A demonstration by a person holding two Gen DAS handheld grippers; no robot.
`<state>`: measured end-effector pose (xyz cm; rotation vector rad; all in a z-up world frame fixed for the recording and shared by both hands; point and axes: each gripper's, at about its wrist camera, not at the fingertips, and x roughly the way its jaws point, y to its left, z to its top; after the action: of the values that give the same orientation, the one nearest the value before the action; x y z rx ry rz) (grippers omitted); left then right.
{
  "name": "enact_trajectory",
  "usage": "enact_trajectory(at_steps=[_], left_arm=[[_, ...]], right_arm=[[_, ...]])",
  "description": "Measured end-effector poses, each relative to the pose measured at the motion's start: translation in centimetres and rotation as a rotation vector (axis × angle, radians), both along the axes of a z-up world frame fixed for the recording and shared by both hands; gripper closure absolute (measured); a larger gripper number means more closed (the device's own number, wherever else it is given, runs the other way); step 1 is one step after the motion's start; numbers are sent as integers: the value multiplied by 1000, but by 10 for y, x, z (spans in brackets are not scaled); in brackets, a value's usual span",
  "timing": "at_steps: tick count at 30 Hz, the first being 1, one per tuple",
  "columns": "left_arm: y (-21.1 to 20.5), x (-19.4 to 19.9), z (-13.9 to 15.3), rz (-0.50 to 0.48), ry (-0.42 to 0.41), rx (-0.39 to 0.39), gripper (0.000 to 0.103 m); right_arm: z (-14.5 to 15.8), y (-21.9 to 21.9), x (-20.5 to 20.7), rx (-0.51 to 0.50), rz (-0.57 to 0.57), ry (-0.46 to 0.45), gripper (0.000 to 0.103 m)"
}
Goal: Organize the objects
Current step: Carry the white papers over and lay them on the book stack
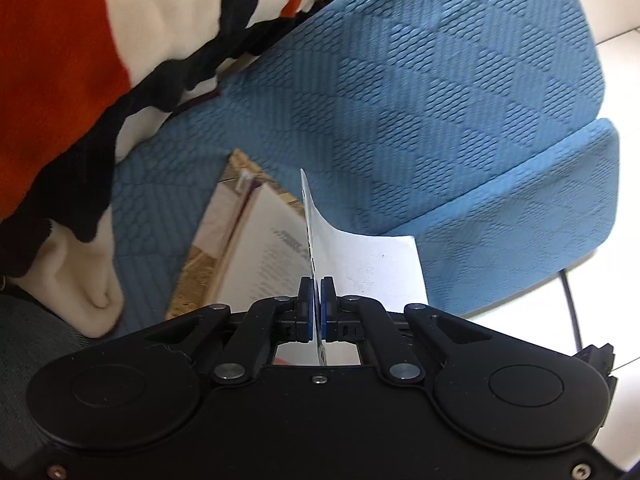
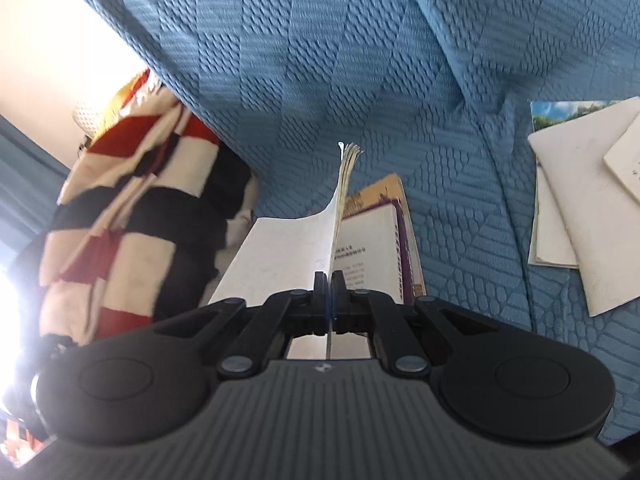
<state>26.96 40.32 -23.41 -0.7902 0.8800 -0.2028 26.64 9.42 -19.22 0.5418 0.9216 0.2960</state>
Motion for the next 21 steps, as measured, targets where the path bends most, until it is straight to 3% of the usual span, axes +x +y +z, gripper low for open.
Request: enact_trajectory(at_steps=[8,15,18,21], left_arm=[[-1,0,-28,19,72,42,100],[-4,2,-43,10,142,88,97],[-3,1,-45,15,143,94,88],[-4,-1,-42,14,139,114,65]], right_arm=[[-30,11,1,-91,27,22,99],[-49,7,1,-90,5,70,97],[-57,7,1,-118,-2,94,92],[-58,8,1,-137,2,114,85]])
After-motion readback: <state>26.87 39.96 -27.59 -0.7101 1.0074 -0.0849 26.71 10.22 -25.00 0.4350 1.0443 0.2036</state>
